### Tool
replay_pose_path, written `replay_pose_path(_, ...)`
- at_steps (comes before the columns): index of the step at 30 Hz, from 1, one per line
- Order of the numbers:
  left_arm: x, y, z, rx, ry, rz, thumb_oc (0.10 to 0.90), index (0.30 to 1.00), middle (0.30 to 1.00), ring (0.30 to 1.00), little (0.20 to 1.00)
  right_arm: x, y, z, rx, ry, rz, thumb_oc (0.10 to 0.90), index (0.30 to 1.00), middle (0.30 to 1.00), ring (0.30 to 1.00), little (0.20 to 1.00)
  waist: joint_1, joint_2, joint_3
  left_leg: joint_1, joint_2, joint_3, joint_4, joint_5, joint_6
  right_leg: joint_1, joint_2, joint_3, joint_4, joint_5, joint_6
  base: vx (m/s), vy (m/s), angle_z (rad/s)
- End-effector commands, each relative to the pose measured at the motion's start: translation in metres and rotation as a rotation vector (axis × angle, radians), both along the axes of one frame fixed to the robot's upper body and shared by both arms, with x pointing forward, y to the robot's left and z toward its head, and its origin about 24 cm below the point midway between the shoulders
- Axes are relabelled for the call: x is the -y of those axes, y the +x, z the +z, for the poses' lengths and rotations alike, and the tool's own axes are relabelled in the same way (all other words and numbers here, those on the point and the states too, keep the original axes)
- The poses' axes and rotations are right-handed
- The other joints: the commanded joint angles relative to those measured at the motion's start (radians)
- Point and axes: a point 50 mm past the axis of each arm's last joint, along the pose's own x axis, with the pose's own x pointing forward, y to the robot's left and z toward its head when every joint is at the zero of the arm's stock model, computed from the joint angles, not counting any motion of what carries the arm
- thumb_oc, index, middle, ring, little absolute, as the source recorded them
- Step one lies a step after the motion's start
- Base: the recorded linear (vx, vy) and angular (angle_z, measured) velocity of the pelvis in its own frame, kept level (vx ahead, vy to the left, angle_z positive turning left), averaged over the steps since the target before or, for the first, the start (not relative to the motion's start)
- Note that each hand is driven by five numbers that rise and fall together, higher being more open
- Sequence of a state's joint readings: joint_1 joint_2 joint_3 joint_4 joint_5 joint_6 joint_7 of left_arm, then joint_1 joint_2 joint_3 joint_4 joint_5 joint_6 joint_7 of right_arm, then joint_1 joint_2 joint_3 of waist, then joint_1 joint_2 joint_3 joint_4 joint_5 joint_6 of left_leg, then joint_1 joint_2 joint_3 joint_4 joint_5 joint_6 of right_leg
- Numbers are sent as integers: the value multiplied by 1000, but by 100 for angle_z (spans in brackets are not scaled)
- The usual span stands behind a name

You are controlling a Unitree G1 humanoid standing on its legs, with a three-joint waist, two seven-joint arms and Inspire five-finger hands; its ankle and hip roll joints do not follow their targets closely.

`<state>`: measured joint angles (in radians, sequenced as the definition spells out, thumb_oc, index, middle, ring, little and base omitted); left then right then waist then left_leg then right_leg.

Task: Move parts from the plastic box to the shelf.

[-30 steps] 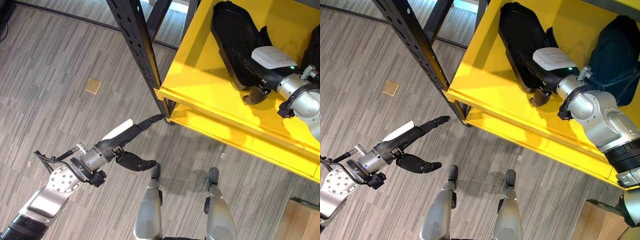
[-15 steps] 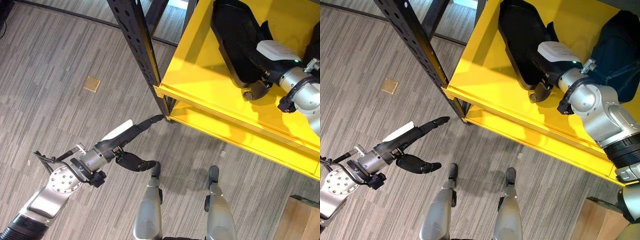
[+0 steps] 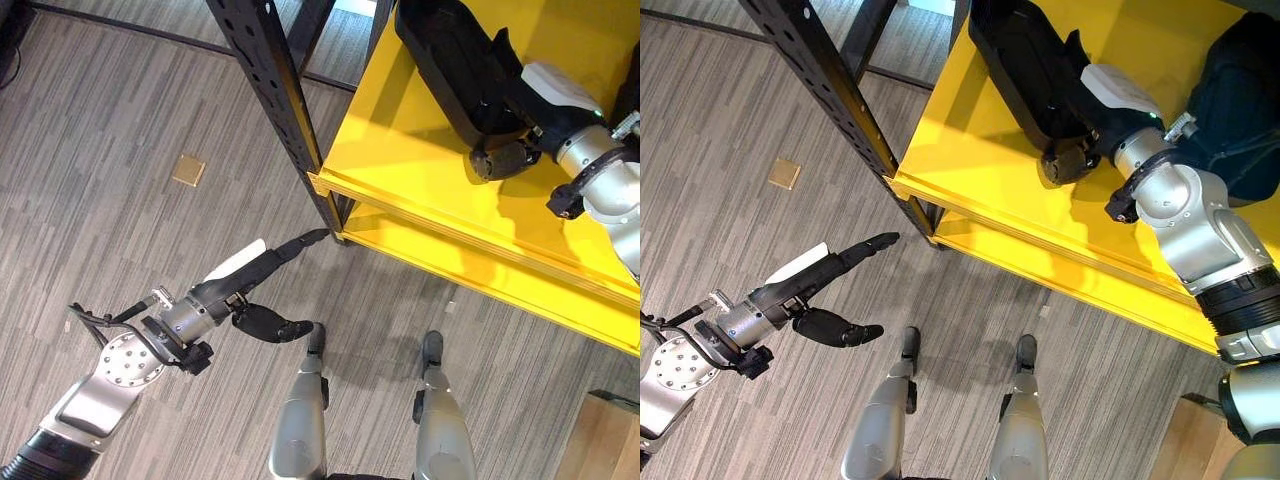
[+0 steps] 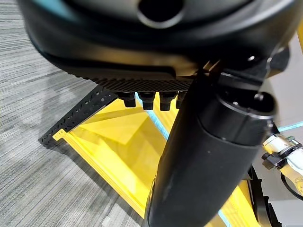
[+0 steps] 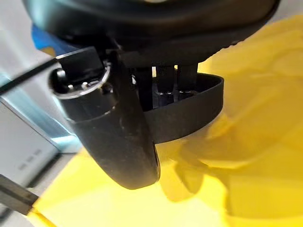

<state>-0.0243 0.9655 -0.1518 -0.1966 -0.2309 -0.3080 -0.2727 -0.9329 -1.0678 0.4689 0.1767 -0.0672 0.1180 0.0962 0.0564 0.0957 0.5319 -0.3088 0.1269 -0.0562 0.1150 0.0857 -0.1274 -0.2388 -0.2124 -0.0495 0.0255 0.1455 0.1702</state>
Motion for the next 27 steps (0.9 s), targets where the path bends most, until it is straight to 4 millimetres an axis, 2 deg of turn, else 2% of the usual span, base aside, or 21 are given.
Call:
replay_pose_path(1, 5, -8, 27, 157, -103, -40, 900, 1000, 1000, 1000, 1000, -13, -10, 28, 81, -7, 73, 439, 355, 355, 355, 355, 6, -8, -12, 21, 11, 94, 44, -100, 67, -30, -26, -27, 165, -175, -22, 0, 0, 0)
replay_pose_path(13, 8, -7, 26, 161, -105, -50, 900, 1000, 1000, 1000, 1000, -19, -6, 23, 85, 53, 78, 424, 333, 333, 333, 333, 4, -3, -12, 26, 5, 96, 43, -103, 71, -30, -26, -24, 167, -176, -25, 0, 0, 0)
replay_pose_path(16, 9, -8, 25, 159, -106, -53, 900, 1000, 1000, 1000, 1000, -13, -2, 19, 87, 165, 19, 400, 300, 300, 300, 300, 1, 0, -12, 30, 3, 99, 43, -106, 73, -27, -26, -21, 165, -175, -25, 0, 0, 0)
replay_pose_path(20, 12, -8, 24, 162, -120, -50, 900, 1000, 1000, 1000, 1000, -7, 3, 10, 93, 367, -46, 400, 300, 300, 300, 300, -5, 5, -12, 37, -1, 104, 41, -109, 75, -27, -24, -13, 163, -174, -25, 0, 0, 0)
replay_pose_path(27, 16, -7, 21, 161, -136, -47, 900, 1000, 1000, 1000, 1000, -6, 8, -2, 97, 502, -106, 406, 308, 308, 308, 308, -17, 10, -12, 50, -7, 113, 37, -116, 78, -23, -21, 0, 158, -171, -25, 0, 26, -1)
